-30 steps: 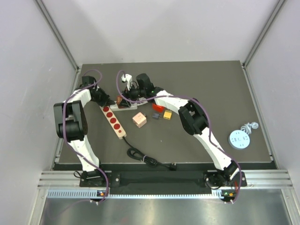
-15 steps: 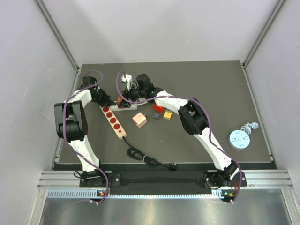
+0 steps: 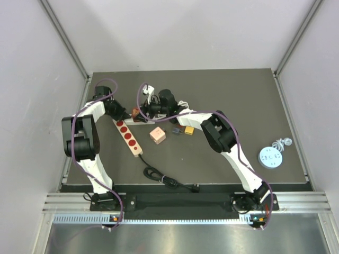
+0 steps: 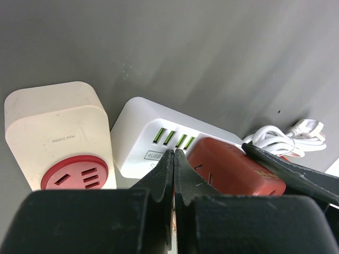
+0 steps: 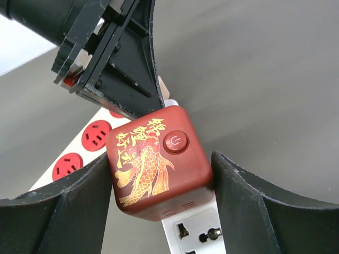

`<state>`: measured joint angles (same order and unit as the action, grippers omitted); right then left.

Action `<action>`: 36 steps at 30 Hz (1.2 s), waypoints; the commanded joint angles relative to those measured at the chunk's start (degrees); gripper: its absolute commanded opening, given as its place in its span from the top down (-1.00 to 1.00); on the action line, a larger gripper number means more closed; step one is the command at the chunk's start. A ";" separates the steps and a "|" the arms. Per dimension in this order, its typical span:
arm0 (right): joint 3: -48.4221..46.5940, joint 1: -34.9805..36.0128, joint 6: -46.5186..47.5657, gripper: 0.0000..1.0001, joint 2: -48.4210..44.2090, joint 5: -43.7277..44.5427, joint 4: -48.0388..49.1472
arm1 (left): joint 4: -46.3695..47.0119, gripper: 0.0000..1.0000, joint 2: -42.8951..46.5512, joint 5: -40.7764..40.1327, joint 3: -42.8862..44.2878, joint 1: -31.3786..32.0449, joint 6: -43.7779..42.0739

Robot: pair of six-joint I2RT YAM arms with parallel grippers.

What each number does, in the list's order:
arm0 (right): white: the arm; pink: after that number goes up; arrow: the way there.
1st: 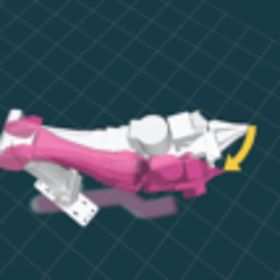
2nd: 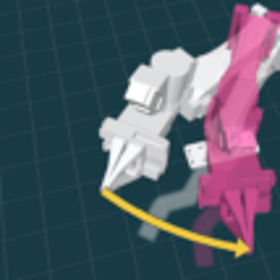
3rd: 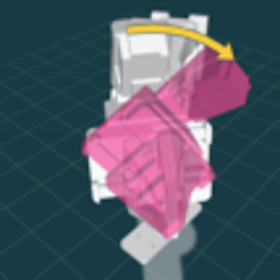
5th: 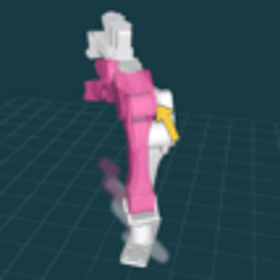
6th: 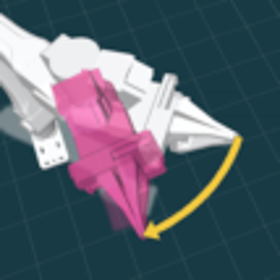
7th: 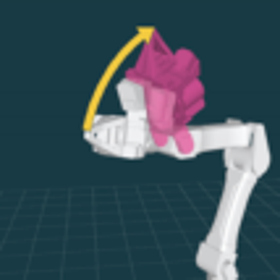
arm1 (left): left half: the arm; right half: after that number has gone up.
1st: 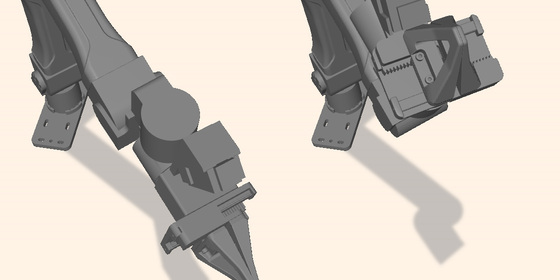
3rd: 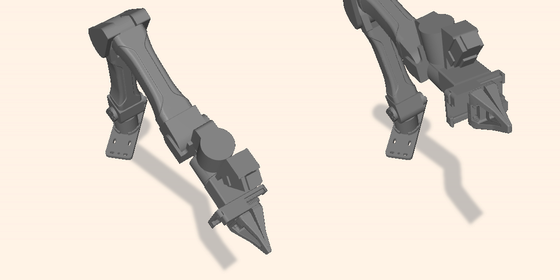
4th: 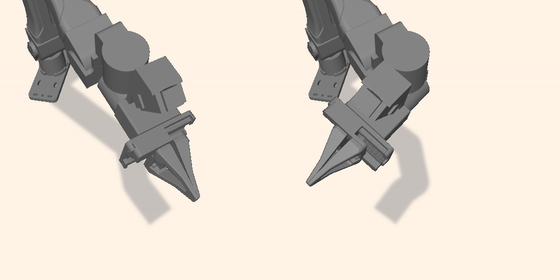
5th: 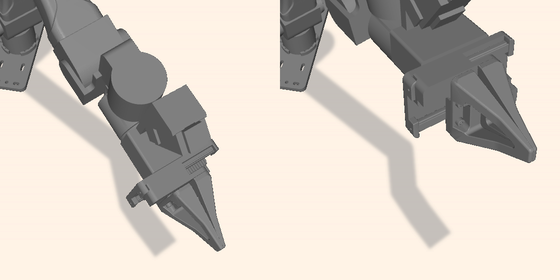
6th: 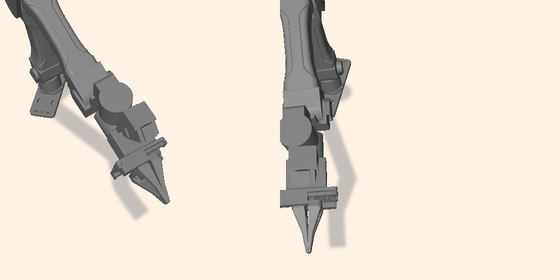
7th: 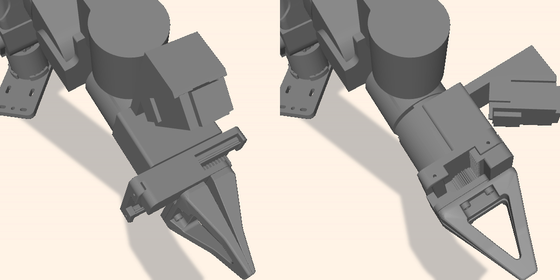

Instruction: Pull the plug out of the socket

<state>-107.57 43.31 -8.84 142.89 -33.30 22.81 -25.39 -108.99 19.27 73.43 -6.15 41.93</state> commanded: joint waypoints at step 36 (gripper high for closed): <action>6.15 6.88 18.52 1.00 -13.08 23.01 2.77 | -6.17 1.00 -3.51 -12.15 -5.84 2.20 -3.96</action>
<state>-98.96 48.69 4.19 135.26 -16.99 20.32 -23.97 -108.29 16.93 72.58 -4.23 41.80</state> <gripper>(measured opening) 0.640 0.010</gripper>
